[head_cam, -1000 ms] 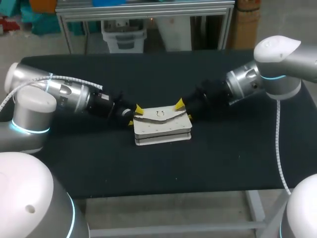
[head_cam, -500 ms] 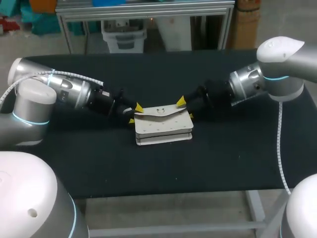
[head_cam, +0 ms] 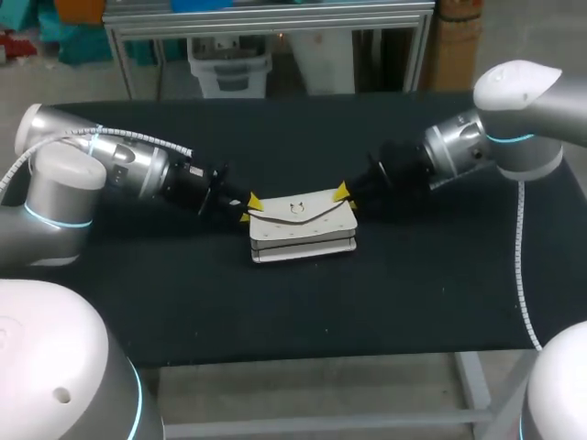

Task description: Pick up the bag, open it, inspect its contents, close it, and place it on the opposite side

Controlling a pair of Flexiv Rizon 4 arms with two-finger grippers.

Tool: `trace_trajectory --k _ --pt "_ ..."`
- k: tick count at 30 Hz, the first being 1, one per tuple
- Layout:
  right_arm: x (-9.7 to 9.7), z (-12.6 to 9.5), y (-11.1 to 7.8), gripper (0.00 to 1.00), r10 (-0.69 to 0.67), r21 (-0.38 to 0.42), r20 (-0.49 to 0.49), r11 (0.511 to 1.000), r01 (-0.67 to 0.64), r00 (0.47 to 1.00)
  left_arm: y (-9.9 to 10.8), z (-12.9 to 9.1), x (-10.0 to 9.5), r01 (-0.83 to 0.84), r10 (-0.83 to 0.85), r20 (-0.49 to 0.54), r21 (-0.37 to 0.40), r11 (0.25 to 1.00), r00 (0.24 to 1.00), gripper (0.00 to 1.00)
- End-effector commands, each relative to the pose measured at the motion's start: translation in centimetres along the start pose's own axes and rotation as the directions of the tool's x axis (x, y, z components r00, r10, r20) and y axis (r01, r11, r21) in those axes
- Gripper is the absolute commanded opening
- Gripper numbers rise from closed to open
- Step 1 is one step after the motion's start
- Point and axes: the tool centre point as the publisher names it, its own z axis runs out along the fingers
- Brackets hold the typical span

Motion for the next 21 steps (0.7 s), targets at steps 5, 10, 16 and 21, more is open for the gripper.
trace_trajectory --k 5,10,16,21 --pt "0.21 0.16 -0.46 0.47 -0.005 -0.014 0.013 1.000 0.005 1.000 0.76 0.15 0.11 -0.006 0.006 0.007 0.033 0.999 1.000 0.87" --pt "0.12 -0.11 -0.47 0.96 -0.005 -0.017 0.011 1.000 0.005 1.000 0.85 -0.09 0.27 -0.014 0.013 0.006 0.040 0.999 1.000 0.92" --pt "-0.10 -0.21 -0.49 0.93 0.002 -0.016 0.007 1.000 -0.001 1.000 0.90 -0.14 0.54 -0.024 0.023 0.009 0.044 0.999 1.000 0.58" --pt "-0.15 -0.08 -0.30 0.49 0.016 -0.010 0.002 1.000 -0.016 1.000 0.45 0.14 0.58 -0.018 0.018 0.012 0.038 0.999 1.000 0.15"
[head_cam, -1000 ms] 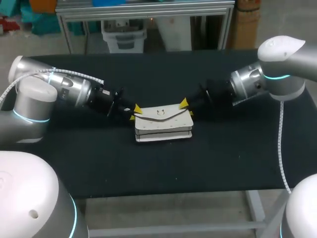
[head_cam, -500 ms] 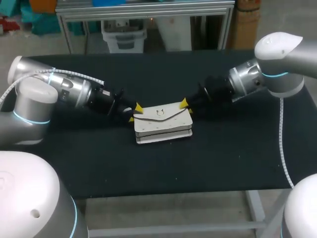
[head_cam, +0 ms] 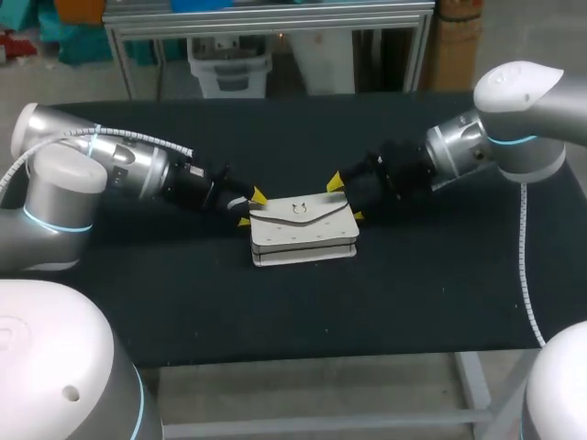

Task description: Pick up the bag, open it, inspect its contents, close it, and place it on the opposite side

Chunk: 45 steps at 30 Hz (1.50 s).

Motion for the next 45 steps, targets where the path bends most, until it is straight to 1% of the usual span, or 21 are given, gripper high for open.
trace_trajectory --k 1,2,3,11,18,19,20,21,22,23,24,25,26,27,38,45 --pt "-0.1 0.2 0.2 0.39 0.007 0.007 -0.006 1.000 -0.007 1.000 -0.4 0.4 0.0 0.006 -0.006 -0.001 -0.005 1.000 1.000 0.00" --pt "-0.1 0.2 0.3 0.02 0.009 0.009 -0.007 1.000 -0.008 1.000 -0.5 0.5 0.0 0.007 -0.007 -0.001 -0.007 1.000 1.000 0.00" --pt "0.0 0.3 0.3 0.00 0.008 0.012 -0.007 1.000 -0.008 1.000 -0.6 0.6 0.0 0.007 -0.007 0.000 -0.008 1.000 1.000 0.00" --pt "0.3 0.9 0.2 0.00 -0.043 0.012 0.023 0.999 0.043 0.999 -0.9 1.0 0.1 0.002 -0.002 0.002 -0.019 1.000 1.000 0.00" --pt "-0.1 0.8 -0.2 0.00 -0.071 0.040 0.044 0.997 0.070 0.996 -1.1 1.2 0.2 -0.005 0.006 0.011 -0.019 1.000 1.000 0.00" --pt "-0.2 0.6 -0.3 0.00 -0.069 0.034 0.042 0.997 0.067 0.997 -1.1 1.2 0.2 -0.006 0.006 0.013 -0.019 1.000 1.000 0.00" --pt "-0.3 0.5 -0.3 0.00 -0.065 0.033 0.039 0.997 0.064 0.997 -1.1 1.2 0.2 -0.006 0.006 0.015 -0.019 1.000 1.000 0.02" --pt "-0.3 0.4 -0.4 0.00 -0.064 0.034 0.038 0.997 0.063 0.997 -1.0 1.3 0.3 -0.007 0.007 0.018 -0.018 1.000 1.000 0.30" --pt "-0.4 0.3 -0.4 0.04 -0.062 0.031 0.037 0.998 0.061 0.997 -1.0 1.2 0.3 -0.008 0.008 0.020 -0.016 1.000 1.000 0.58" --pt "-0.4 0.1 -0.5 0.27 -0.061 0.029 0.037 0.998 0.060 0.997 -0.9 1.2 0.3 -0.009 0.010 0.021 -0.014 1.000 1.000 0.83" --pt "-0.5 0.0 -0.5 0.43 -0.058 0.027 0.037 0.998 0.057 0.998 -0.8 1.1 0.4 -0.012 0.012 0.023 -0.011 1.000 1.000 0.98" --pt "-0.5 -0.1 -0.5 0.49 -0.057 0.025 0.037 0.998 0.056 0.998 -0.7 1.1 0.4 -0.013 0.013 0.023 -0.009 1.000 1.000 1.00" --pt "-0.5 -0.2 -0.5 0.90 -0.054 0.023 0.036 0.998 0.054 0.998 -0.6 1.0 0.5 -0.016 0.017 0.023 -0.006 1.000 1.000 1.00" --pt "-0.5 -0.3 -0.5 1.00 -0.052 0.018 0.036 0.999 0.051 0.998 -0.5 1.0 0.5 -0.019 0.019 0.025 -0.002 1.000 1.000 1.00" --pt "-0.5 -1.2 -0.6 1.00 -0.048 0.005 0.037 0.999 0.048 0.998 0.2 0.5 0.9 -0.031 0.030 0.035 0.015 0.999 0.999 1.00" --pt "0.2 -1.9 -1.5 1.00 -0.066 0.000 0.047 0.998 0.066 0.997 1.1 -0.4 1.4 -0.033 0.032 0.046 0.026 0.999 0.998 1.00"
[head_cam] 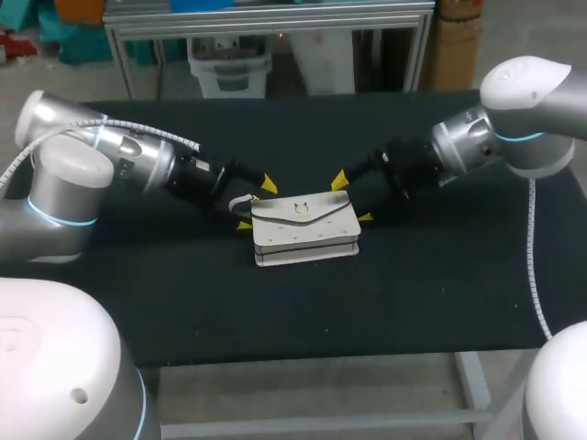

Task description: Pick up the bag, open it, inspect its contents, close it, and place it on the opposite side

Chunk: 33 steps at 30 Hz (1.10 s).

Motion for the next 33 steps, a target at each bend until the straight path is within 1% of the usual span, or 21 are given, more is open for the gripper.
trace_trajectory --k 1,2,4,5,7,8,9,12,13,14,17,22,25,29,33 --pt "0.6 -0.7 -1.0 1.00 -0.012 -0.014 0.014 1.000 0.012 1.000 1.0 -0.8 0.3 -0.011 0.011 0.007 0.011 1.000 1.000 1.00" --pt "0.7 -0.8 -1.2 0.99 -0.016 -0.017 0.016 1.000 0.016 1.000 1.2 -1.0 0.4 -0.013 0.013 0.009 0.011 1.000 1.000 1.00" --pt "0.9 -1.1 -1.5 0.90 -0.023 -0.022 0.019 0.999 0.023 1.000 1.5 -1.3 0.6 -0.019 0.018 0.017 0.019 1.000 1.000 1.00" --pt "1.0 -1.2 -1.6 0.87 -0.028 -0.023 0.023 0.999 0.029 0.999 1.6 -1.4 0.6 -0.020 0.020 0.019 0.018 1.000 1.000 1.00" --pt "1.1 -1.3 -1.9 0.73 -0.035 -0.022 0.029 0.999 0.036 0.999 1.8 -1.7 0.6 -0.022 0.021 0.037 0.034 0.999 0.999 1.00" --pt "1.0 -1.3 -2.0 0.71 -0.038 -0.022 0.034 0.999 0.039 0.999 1.9 -1.9 0.6 -0.021 0.019 0.044 0.038 0.999 0.999 1.00" --pt "1.0 -1.2 -2.1 0.65 -0.040 -0.020 0.038 0.999 0.040 0.998 1.9 -2.0 0.6 -0.018 0.015 0.052 0.044 0.999 0.999 1.00" --pt "0.7 -0.9 -2.2 0.57 -0.049 -0.006 0.046 0.999 0.049 0.998 2.2 -2.7 0.5 -0.020 0.015 0.075 0.063 0.998 0.997 1.00" --pt "0.6 -0.8 -2.2 0.56 -0.052 -0.001 0.048 0.999 0.052 0.998 2.2 -3.0 0.5 -0.024 0.018 0.084 0.067 0.997 0.996 1.00" --pt "0.5 -0.7 -2.3 0.53 -0.058 0.005 0.050 0.998 0.058 0.997 2.3 -3.3 0.5 -0.033 0.027 0.098 0.061 0.998 0.995 1.00" --pt "0.3 -0.4 -2.5 0.49 -0.068 0.015 0.062 0.998 0.067 0.996 2.4 -4.1 0.5 -0.043 0.034 0.136 0.063 0.997 0.990 1.00" --pt "-0.6 -0.2 -2.7 0.49 -0.063 0.029 0.073 0.998 0.061 0.995 2.2 -5.6 0.4 -0.028 0.015 0.170 0.074 0.997 0.985 1.00" --pt "-0.9 -0.2 -2.8 0.49 -0.054 0.027 0.073 0.998 0.052 0.996 2.1 -6.0 0.2 -0.015 0.000 0.182 0.082 0.996 0.983 1.00" --pt "-1.0 -0.1 -2.9 0.49 -0.047 0.028 0.072 0.999 0.045 0.996 1.9 -6.3 -0.2 -0.002 -0.017 0.195 0.097 0.995 0.981 1.00" --pt "-0.8 0.2 -3.0 0.48 -0.047 0.032 0.071 0.998 0.045 0.996 1.4 -7.0 -0.5 -0.004 -0.020 0.216 0.111 0.994 0.976 1.00"
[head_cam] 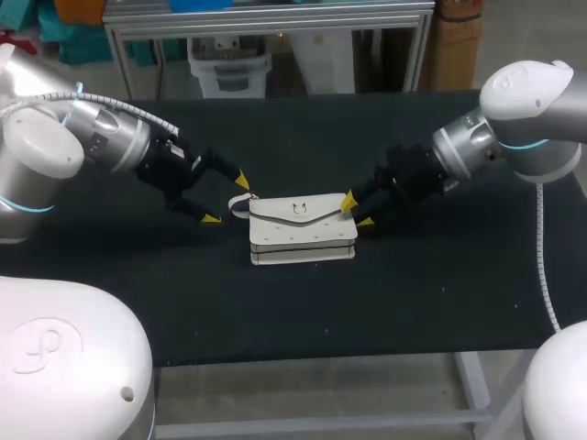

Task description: Pick up the bag, open it, inspect its contents, close it, and place it on the opposite side

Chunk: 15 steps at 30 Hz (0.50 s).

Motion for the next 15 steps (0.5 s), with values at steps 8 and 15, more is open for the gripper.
trace_trajectory --k 8,15 --pt "0.5 1.4 -0.7 0.05 -0.011 0.023 0.010 1.000 0.011 1.000 -1.3 -1.9 -0.9 0.035 -0.036 0.035 0.035 0.999 0.999 1.00" --pt "-0.2 2.2 -0.8 0.13 -0.001 0.044 0.032 0.999 -0.001 0.999 -2.0 -2.6 -1.5 0.053 -0.055 0.045 0.038 0.998 0.998 1.00"
